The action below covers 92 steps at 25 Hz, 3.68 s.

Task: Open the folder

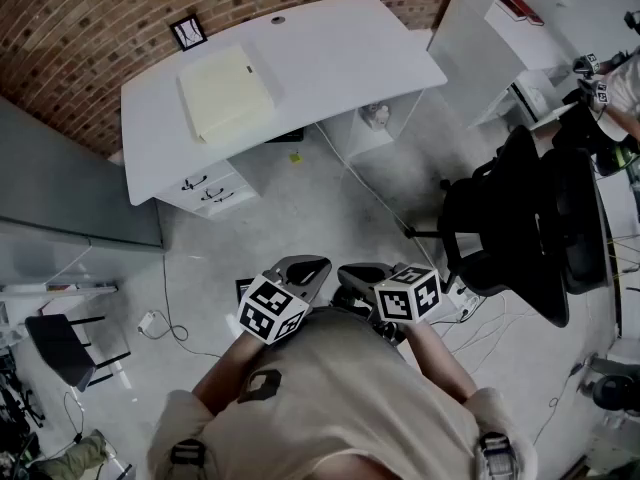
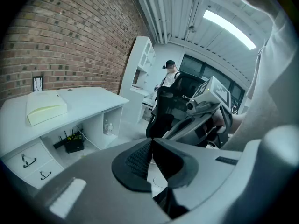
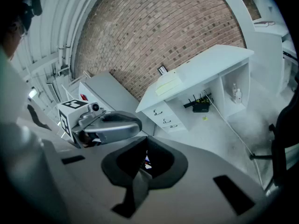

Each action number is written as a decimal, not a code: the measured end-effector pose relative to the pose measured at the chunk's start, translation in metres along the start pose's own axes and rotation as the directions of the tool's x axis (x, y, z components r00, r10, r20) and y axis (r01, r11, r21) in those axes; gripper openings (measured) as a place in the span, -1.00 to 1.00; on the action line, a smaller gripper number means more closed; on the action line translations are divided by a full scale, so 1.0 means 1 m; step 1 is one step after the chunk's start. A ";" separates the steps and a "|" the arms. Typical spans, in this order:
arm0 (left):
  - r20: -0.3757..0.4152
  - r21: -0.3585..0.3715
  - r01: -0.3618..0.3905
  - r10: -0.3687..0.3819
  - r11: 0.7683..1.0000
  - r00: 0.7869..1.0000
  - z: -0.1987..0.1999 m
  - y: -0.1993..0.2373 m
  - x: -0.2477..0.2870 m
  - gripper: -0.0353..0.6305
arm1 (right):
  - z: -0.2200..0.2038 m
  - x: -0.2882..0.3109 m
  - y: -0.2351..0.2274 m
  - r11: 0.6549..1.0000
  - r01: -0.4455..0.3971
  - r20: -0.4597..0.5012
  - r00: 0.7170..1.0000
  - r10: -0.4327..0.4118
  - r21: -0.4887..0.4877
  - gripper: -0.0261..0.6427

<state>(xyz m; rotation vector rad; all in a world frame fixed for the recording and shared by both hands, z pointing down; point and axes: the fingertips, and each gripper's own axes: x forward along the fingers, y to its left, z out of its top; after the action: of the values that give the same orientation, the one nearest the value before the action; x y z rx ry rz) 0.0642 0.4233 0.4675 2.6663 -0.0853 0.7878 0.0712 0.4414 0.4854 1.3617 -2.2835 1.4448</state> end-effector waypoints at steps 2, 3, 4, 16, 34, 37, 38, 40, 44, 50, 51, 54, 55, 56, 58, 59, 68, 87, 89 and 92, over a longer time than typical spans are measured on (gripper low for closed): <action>-0.014 0.013 -0.004 0.004 1.000 1.000 -0.001 -0.009 0.009 -0.88 | -0.003 -0.008 -0.008 1.000 -0.007 0.007 1.000 0.007 0.002 -0.91; -0.020 0.015 -0.008 0.008 1.000 1.000 -0.001 -0.012 0.013 -0.88 | -0.004 -0.011 -0.011 1.000 -0.012 0.005 1.000 0.012 0.001 -0.90; -0.026 0.012 -0.014 0.014 1.000 1.000 -0.002 -0.014 0.016 -0.88 | -0.006 -0.013 -0.012 1.000 -0.018 -0.002 1.000 0.018 -0.003 -0.91; 0.020 -0.036 -0.115 0.116 0.993 0.993 -0.004 0.023 -0.018 -0.88 | 0.012 0.025 -0.001 0.997 -0.036 -0.079 0.996 0.030 -0.071 -0.90; 0.115 -0.073 -0.141 0.149 0.987 0.982 -0.001 0.115 -0.078 -0.88 | 0.059 0.102 0.025 0.983 0.044 -0.154 0.985 -0.073 -0.179 -0.90; 0.125 -0.083 -0.157 0.166 0.984 0.978 -0.004 0.129 -0.091 -0.88 | 0.063 0.117 0.032 0.981 0.035 -0.167 0.984 -0.068 -0.190 -0.90; 0.128 -0.086 -0.162 0.172 0.983 0.977 -0.005 0.133 -0.096 -0.88 | 0.063 0.123 0.035 0.980 0.031 -0.173 0.983 -0.065 -0.195 -0.90; 0.136 -0.094 -0.172 0.184 0.981 0.974 -0.009 0.142 -0.106 -0.88 | 0.064 0.137 0.043 0.978 0.020 -0.186 0.981 -0.060 -0.208 -0.90; 0.149 -0.113 -0.195 0.211 0.974 0.966 -0.020 0.160 -0.130 -0.88 | 0.065 0.163 0.059 0.971 -0.001 -0.215 0.975 -0.051 -0.238 -0.90; 0.166 -0.147 -0.222 0.246 0.964 0.955 -0.038 0.179 -0.159 -0.88 | 0.055 0.189 0.079 0.952 -0.007 -0.271 0.959 -0.080 -0.307 -0.90; 0.169 -0.153 -0.225 0.250 0.962 0.953 -0.040 0.182 -0.162 -0.88 | 0.055 0.191 0.081 0.951 -0.006 -0.275 0.958 -0.083 -0.310 -0.90; 0.183 -0.174 -0.221 0.252 0.960 0.950 -0.042 0.184 -0.168 -0.88 | 0.054 0.196 0.083 0.954 -0.010 -0.290 0.953 -0.082 -0.301 -0.90; 0.184 -0.178 -0.220 0.252 0.959 0.950 -0.042 0.185 -0.168 -0.88 | 0.054 0.198 0.084 0.954 -0.014 -0.297 0.952 -0.079 -0.299 -0.90; 0.183 -0.181 -0.221 0.253 0.958 0.950 -0.043 0.186 -0.168 -0.88 | 0.054 0.199 0.084 0.954 -0.020 -0.303 0.950 -0.075 -0.300 -0.90; 0.180 -0.185 -0.223 0.256 0.957 0.950 -0.043 0.188 -0.168 -0.88 | 0.056 0.203 0.084 0.952 -0.030 -0.311 0.948 -0.070 -0.305 -0.90; 0.178 -0.187 -0.225 0.258 0.956 0.950 -0.043 0.189 -0.168 -0.88 | 0.058 0.204 0.084 0.951 -0.034 -0.314 0.947 -0.068 -0.307 -0.90; 0.166 -0.191 -0.240 0.273 0.952 0.948 -0.021 0.204 -0.154 -0.88 | 0.083 0.210 0.071 0.955 -0.066 -0.328 0.944 -0.034 -0.291 -0.90; 0.081 -0.148 -0.257 0.271 0.955 0.959 0.037 0.230 -0.088 -0.88 | 0.148 0.200 0.005 0.981 -0.108 -0.293 0.954 0.056 -0.162 -0.90; 0.072 -0.152 -0.265 0.278 0.952 0.958 0.043 0.232 -0.080 -0.88 | 0.156 0.197 -0.003 0.981 -0.116 -0.293 0.954 0.067 -0.155 -0.90; 0.062 -0.158 -0.280 0.292 0.947 0.954 0.055 0.236 -0.067 -0.88 | 0.168 0.193 -0.015 0.980 -0.133 -0.298 0.951 0.085 -0.145 -0.90</action>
<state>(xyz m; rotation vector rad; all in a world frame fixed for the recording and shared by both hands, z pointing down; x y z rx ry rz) -0.0010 0.1808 0.4642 2.5759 -0.5432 0.7213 0.0260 0.1901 0.5045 0.9215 -2.2543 1.3481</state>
